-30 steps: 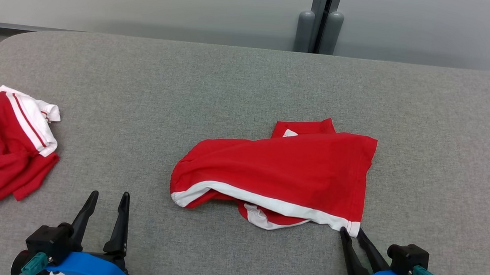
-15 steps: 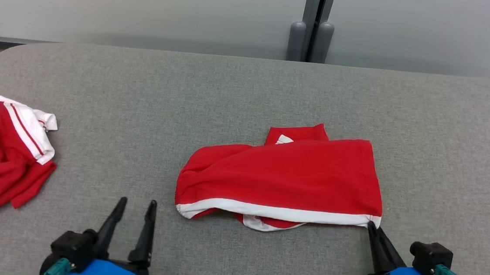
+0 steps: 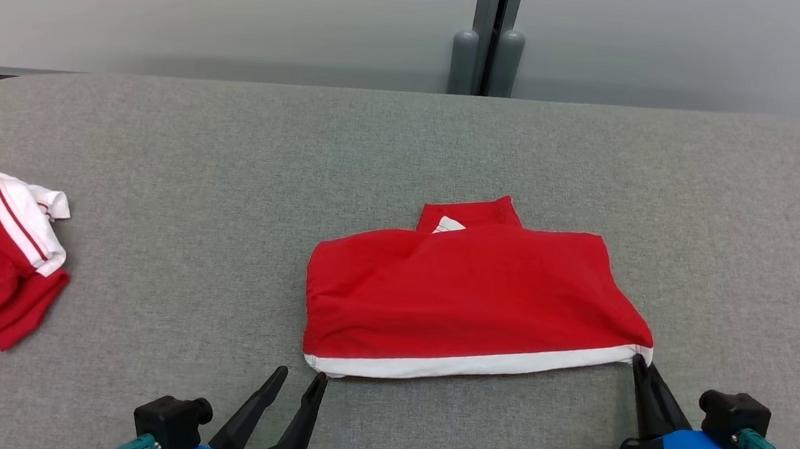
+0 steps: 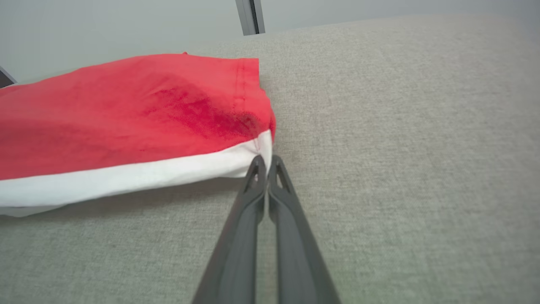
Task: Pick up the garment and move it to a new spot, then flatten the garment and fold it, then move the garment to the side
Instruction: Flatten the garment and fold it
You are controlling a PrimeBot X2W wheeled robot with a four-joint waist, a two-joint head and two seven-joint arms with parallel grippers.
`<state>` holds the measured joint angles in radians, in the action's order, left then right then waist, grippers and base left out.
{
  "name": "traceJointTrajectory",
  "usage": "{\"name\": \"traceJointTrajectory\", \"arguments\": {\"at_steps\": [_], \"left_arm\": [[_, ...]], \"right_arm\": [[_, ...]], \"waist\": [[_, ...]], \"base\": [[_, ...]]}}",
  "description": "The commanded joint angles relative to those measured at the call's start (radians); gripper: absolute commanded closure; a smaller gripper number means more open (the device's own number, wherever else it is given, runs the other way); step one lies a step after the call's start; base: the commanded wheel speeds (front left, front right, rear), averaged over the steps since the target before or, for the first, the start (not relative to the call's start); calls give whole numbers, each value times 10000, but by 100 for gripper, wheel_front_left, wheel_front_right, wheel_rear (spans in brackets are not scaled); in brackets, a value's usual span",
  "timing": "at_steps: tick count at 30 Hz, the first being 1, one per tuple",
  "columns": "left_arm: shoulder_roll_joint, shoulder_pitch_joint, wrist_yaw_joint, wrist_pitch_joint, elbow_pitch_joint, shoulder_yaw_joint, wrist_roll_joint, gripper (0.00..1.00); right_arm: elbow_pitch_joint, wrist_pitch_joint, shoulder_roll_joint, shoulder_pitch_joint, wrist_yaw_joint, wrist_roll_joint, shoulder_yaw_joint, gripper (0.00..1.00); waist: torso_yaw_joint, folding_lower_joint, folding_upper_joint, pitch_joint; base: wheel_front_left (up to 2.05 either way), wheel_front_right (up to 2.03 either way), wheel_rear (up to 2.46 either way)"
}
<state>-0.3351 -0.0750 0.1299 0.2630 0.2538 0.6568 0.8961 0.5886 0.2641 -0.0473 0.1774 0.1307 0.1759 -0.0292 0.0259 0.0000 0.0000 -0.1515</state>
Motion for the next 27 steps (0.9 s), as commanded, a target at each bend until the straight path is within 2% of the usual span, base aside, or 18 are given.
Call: {"name": "traceJointTrajectory", "arguments": {"at_steps": [1,6,13,19,27], "left_arm": [[-156,-271,15,26,6,245,358,0],[-557,-845,15,26,1,1006,992,0],[-1024,-1373,15,26,-81,1887,1082,0],[-1479,-2005,15,26,140,2733,478,0],[-1738,-2490,15,26,343,3071,-262,0]], "right_arm": [[-93,7,-59,145,1,-60,-171,100],[-167,6,-53,315,3,-284,-474,100],[-237,6,-55,487,3,-421,-699,100],[-347,6,-56,679,1,-522,-744,100],[-519,6,-55,765,1,-490,-567,100]], "waist": [[-57,0,0,-106],[-211,0,0,-391],[-370,0,0,-628],[-480,0,0,-868],[-681,0,0,-1211]], "base": [[0,0,0],[0,0,0],[0,0,0],[0,0,0],[0,0,0]]}}
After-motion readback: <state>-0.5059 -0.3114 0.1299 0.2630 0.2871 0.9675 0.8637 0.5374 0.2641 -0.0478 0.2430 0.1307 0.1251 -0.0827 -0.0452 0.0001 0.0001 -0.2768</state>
